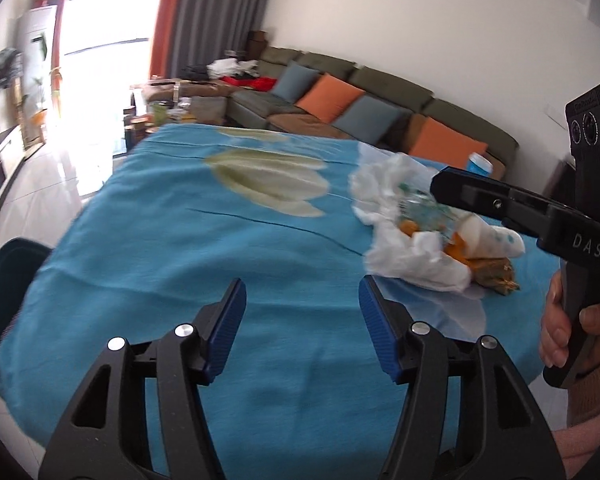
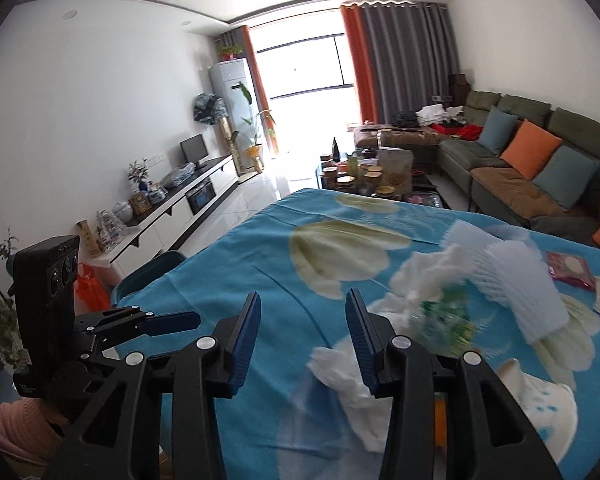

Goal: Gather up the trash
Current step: 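Grasp the white tissue with the left tool while the right tool grasps another dotted cup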

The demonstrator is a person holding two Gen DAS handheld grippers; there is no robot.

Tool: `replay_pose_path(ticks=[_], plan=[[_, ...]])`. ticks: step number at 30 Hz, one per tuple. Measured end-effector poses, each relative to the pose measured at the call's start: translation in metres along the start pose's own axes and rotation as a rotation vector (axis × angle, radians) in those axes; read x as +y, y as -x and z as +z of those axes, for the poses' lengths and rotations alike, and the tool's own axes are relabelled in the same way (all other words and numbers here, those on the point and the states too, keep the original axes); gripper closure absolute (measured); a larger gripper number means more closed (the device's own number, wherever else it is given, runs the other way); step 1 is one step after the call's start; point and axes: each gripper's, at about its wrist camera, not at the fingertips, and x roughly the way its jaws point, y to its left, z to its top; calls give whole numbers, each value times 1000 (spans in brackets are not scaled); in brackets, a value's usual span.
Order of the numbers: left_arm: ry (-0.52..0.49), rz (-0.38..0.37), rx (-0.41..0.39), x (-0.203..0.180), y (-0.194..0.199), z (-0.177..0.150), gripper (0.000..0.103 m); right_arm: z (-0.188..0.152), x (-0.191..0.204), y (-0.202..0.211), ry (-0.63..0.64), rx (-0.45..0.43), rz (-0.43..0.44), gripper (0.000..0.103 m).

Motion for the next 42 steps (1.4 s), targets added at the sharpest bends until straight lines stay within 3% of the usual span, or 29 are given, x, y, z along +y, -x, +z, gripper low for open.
replay_pose_path(ticks=[7,11,19,26,29,34,36,42], plan=[[-72,-78,67,-37,-35,10,40,-25,-65,45,-121,-34,-136,61],[-103,-75,86,-52,-48,16,27,-39,-93,66,-187,-44,-205,60],[-125,-33,161,-69,-76,25,27,-68,-133,80,-330,-18,-198,60],[-113,-54,216,-70,-90,24,40,-76,-132,73,-359,-3,-145,61],[-114,-63,224,-73,-92,23,46,-76,-131,72,-360,-3,-132,67],[-102,-108,235,-73,-91,22,72,-74,-130,72,-356,-9,-119,84],[-98,-130,236,-75,-90,22,88,-73,-129,74,-354,-17,-112,91],[-92,-142,211,-75,-80,21,94,-65,-119,81,-313,-42,-103,100]])
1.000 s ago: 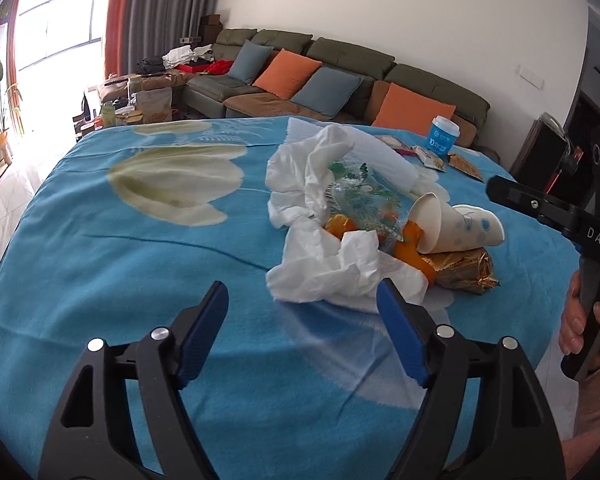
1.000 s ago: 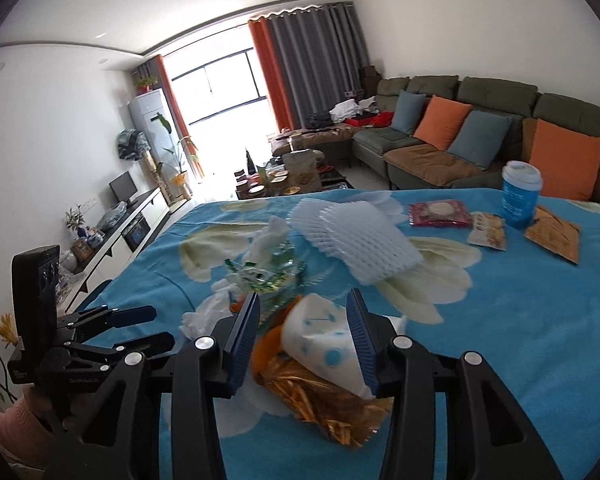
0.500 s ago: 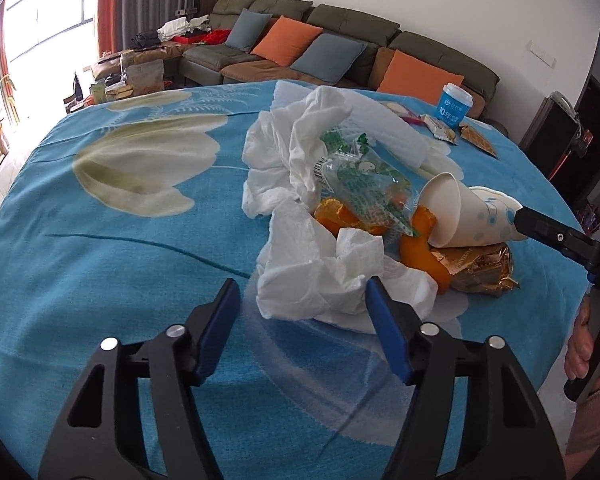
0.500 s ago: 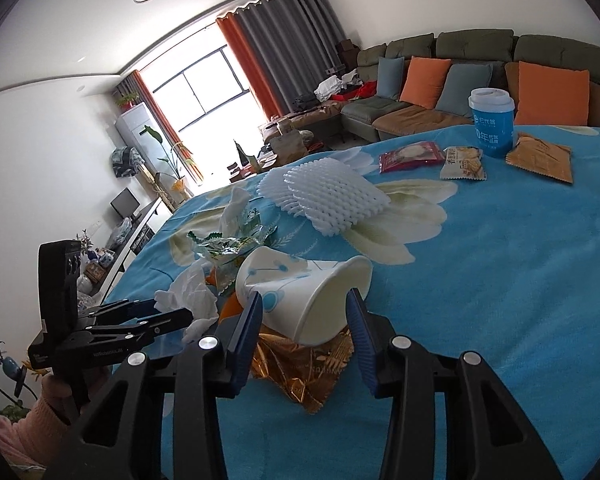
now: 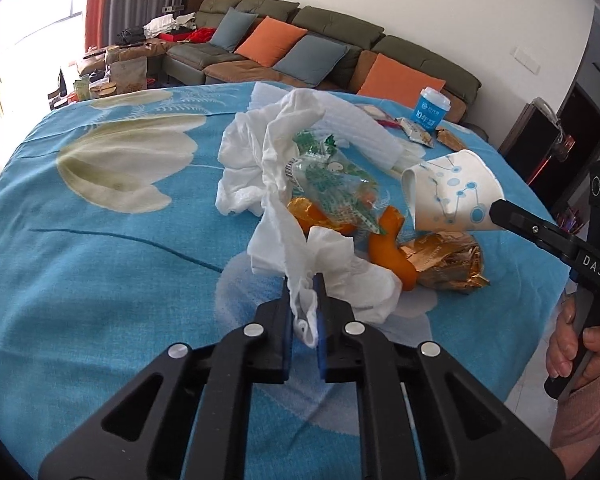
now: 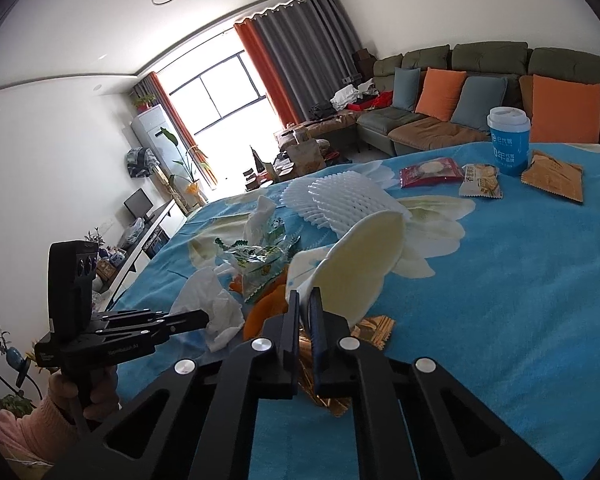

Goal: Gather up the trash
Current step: 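Grasp the white tissue with the left tool while the right tool grasps another dotted cup, then carry the tissue and cup with both tools over the teal bin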

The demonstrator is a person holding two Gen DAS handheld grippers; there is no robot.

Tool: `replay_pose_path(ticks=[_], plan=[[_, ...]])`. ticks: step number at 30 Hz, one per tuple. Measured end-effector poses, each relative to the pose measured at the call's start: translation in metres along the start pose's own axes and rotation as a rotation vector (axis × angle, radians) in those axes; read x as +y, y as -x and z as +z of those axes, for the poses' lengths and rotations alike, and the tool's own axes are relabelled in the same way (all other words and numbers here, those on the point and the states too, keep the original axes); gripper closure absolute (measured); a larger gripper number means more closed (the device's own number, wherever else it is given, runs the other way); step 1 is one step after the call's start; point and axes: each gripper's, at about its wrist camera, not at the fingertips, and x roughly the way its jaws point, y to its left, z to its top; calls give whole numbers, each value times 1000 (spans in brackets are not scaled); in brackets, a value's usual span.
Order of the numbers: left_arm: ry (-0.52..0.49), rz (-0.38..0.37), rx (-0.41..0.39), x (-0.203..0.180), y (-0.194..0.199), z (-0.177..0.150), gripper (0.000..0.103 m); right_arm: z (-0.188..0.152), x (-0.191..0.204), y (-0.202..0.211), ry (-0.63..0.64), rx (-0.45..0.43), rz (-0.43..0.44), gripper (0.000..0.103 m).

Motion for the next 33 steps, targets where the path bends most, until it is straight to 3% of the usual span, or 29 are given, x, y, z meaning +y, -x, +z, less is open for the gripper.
replay_pose_path(ticks=[9,18,33], plan=[[-2,1,-70,3,36,-6,94,9,23,11,63,-46,6,100],[13,29,-141,20,79,-18,94,17,62,12,144,-73,95,100],[87,122,-214,54,131,-40,94,9,134,-47,243,34,303,100]])
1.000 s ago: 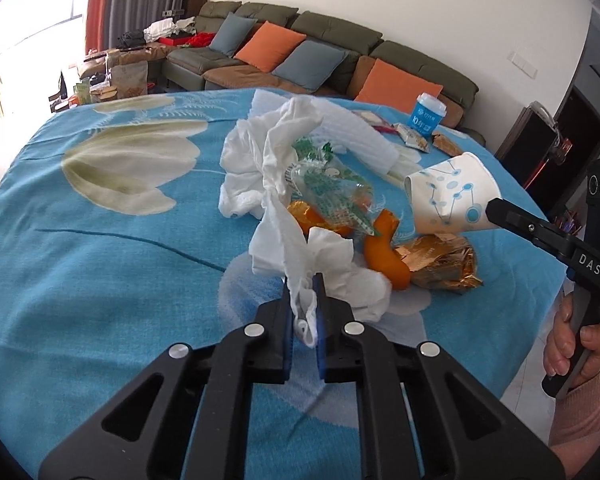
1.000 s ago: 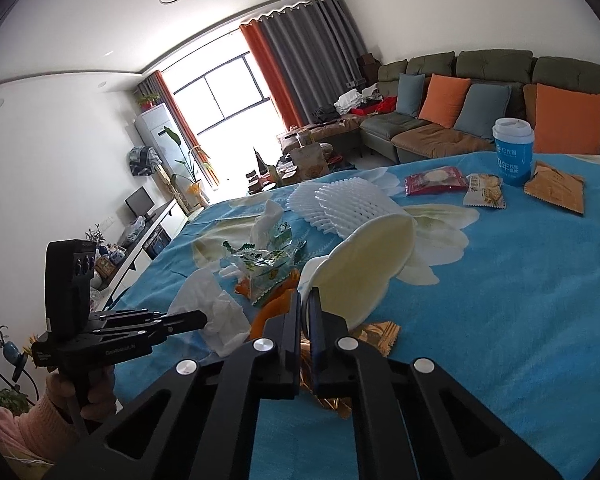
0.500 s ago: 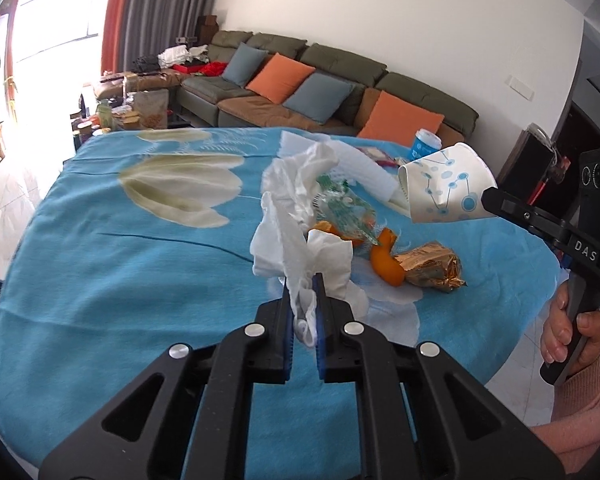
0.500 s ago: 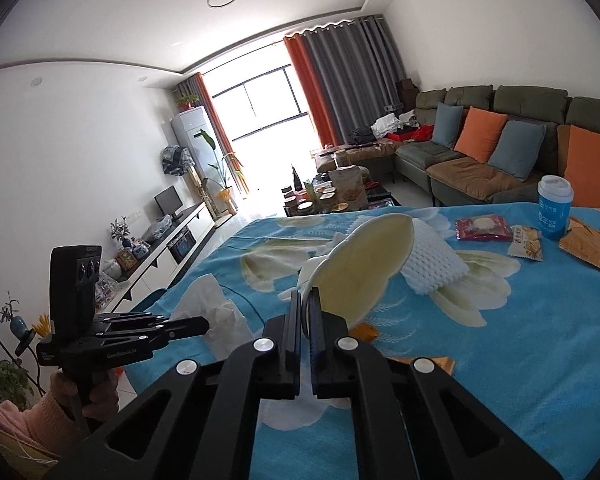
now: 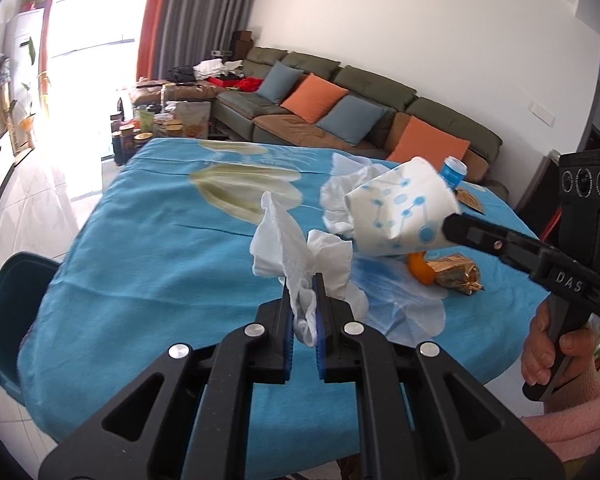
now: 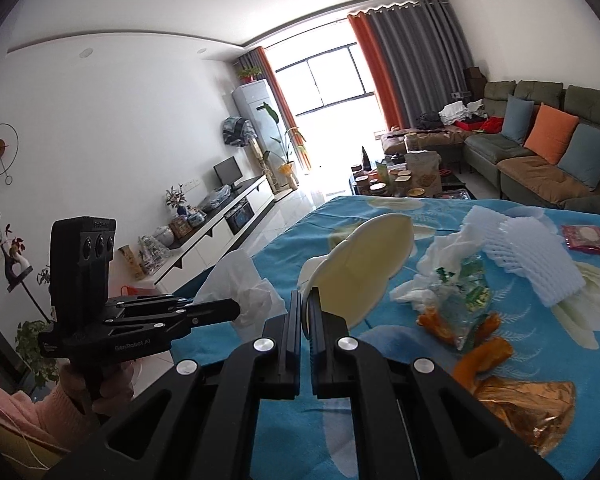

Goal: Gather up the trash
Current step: 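Carry the tissue and cup with both tools over the teal bin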

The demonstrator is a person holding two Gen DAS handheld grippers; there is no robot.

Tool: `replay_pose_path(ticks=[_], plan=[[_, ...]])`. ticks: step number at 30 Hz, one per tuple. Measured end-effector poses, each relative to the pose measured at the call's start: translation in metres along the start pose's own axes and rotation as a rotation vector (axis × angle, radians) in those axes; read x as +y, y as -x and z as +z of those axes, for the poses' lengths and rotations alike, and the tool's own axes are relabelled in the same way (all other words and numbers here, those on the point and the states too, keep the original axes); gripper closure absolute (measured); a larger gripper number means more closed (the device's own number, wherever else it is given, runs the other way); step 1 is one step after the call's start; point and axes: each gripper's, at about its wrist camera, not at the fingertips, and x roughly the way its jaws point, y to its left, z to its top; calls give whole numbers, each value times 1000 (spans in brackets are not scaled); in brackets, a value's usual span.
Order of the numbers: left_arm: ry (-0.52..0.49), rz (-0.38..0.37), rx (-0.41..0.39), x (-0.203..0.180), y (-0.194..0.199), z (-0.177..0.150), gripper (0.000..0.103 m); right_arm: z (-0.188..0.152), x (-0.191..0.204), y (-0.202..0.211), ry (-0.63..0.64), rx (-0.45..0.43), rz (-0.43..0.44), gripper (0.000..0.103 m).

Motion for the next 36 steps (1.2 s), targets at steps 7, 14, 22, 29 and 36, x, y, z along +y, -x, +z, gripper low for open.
replay_pose_path(ticks=[7,14,22,29,36], plan=[[40,60,-28,24,21,-5,94,9,24,-37,42,46,81,100],[105,153,-62,64,48,-8,94,24,54,-73,87,82,165,100],[167,264,-97,108,75,-4,94,36,86,-113,130,129,248,100],[233,346,-116,149,96,-8,94,42,107,-145,149,168,313,100],[299,414,-108,188,108,-15,94,46,125,-177,151,212,347,100]])
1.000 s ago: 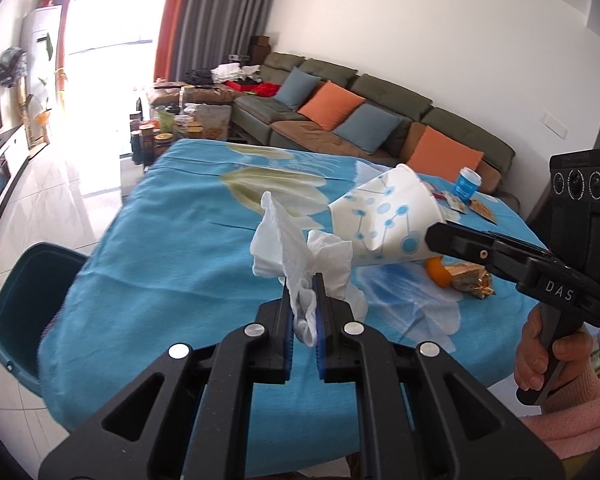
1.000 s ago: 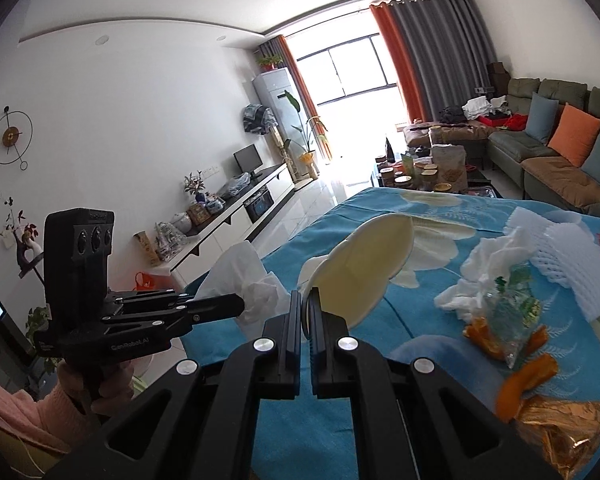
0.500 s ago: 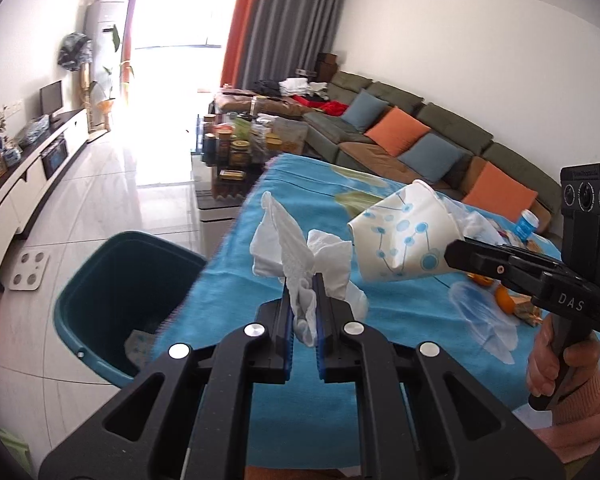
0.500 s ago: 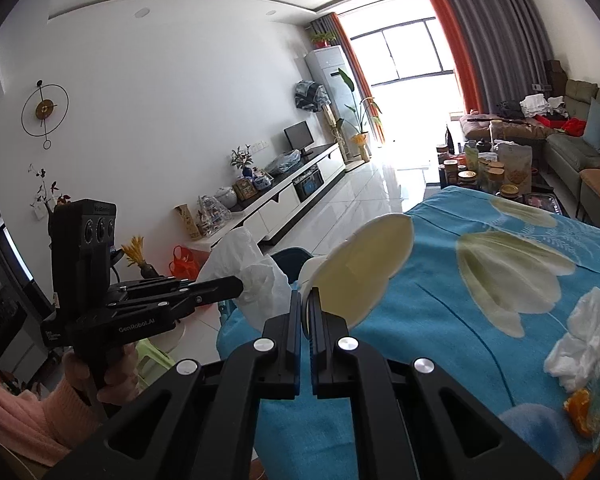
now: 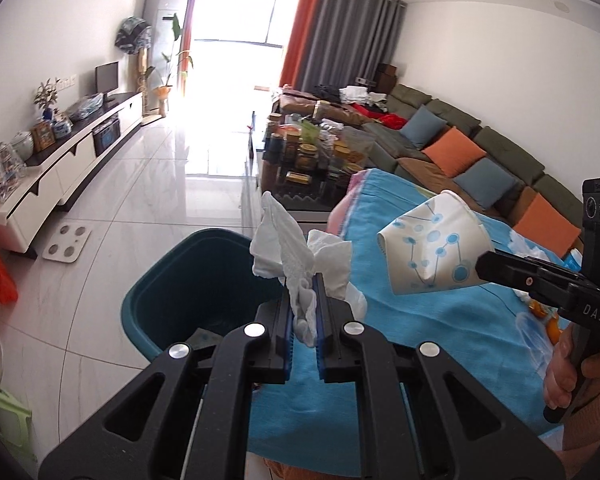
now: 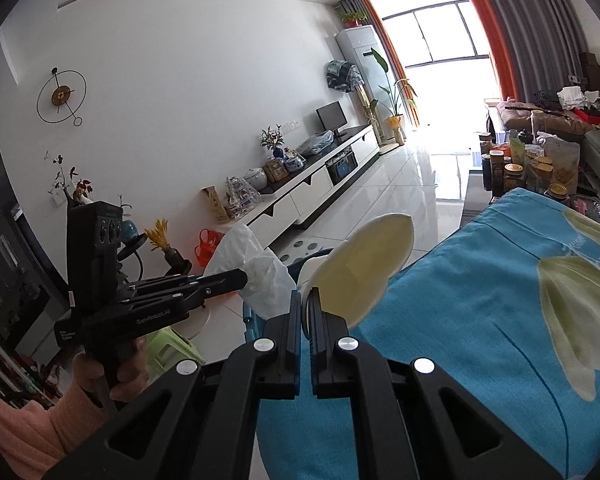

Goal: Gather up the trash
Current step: 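Carry the tissue and cup with both tools over the teal bin, then open both tools to drop the tissue and cup into the bin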

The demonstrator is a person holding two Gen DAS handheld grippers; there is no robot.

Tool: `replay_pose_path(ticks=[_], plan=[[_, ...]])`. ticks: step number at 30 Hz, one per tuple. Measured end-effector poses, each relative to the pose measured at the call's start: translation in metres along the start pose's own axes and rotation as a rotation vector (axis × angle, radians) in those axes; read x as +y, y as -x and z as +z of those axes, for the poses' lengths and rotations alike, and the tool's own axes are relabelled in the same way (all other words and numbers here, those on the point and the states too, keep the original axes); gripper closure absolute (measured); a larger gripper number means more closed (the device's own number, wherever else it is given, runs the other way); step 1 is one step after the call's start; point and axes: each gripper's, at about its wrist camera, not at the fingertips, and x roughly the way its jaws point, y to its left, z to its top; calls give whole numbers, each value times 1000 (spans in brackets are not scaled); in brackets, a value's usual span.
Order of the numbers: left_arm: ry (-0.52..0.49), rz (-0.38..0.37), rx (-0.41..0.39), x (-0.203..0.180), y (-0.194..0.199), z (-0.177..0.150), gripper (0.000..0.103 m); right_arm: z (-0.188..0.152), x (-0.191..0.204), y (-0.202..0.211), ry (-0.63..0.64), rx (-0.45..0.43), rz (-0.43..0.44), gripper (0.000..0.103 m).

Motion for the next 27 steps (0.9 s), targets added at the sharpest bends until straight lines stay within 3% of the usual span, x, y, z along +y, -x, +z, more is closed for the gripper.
replay_pose_path(ticks=[10,27], plan=[[65,63,69,38,-32,-1,94,10,3,-53,-2,85,3,100],[89,115,183,48,-89,-14,92,17,7,-125,-17,224,-46,99]])
